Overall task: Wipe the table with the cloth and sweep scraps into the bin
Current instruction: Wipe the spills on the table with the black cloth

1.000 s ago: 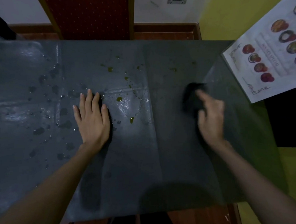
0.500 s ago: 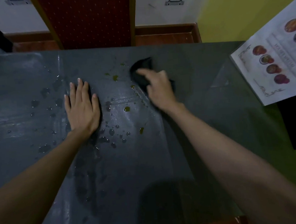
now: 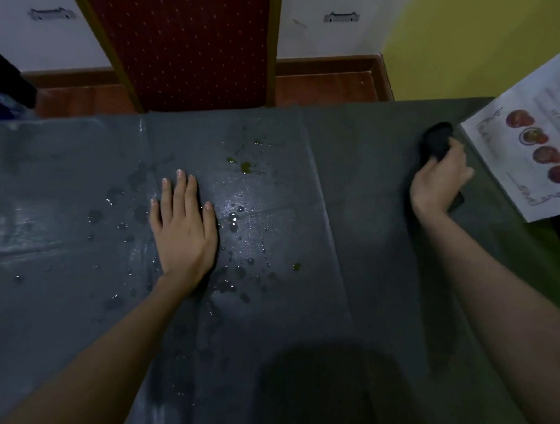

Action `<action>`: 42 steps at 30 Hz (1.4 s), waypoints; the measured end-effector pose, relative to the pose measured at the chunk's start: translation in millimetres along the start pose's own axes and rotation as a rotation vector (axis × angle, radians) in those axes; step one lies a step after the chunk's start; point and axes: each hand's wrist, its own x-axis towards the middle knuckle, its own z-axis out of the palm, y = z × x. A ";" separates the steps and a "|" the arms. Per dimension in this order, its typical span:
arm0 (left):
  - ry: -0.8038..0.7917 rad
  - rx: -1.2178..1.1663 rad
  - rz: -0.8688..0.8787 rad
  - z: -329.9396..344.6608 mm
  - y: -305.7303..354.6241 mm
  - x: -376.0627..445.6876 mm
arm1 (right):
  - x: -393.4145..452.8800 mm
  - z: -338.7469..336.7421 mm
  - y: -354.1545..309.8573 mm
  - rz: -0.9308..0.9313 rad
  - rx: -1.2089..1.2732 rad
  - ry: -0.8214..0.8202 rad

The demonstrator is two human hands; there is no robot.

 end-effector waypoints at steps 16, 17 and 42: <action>0.131 -0.423 -0.053 -6.5 -3.3 -3.1 | -145.0 51.8 -120.9 -1.237 0.107 -0.800; 0.122 -0.431 -0.046 -7.9 -4.4 -3.6 | -144.1 40.0 -107.7 -1.307 0.097 -0.874; 0.009 -0.195 -0.052 -22.4 -38.2 -38.5 | -198.4 11.2 -88.3 -1.298 0.016 -0.930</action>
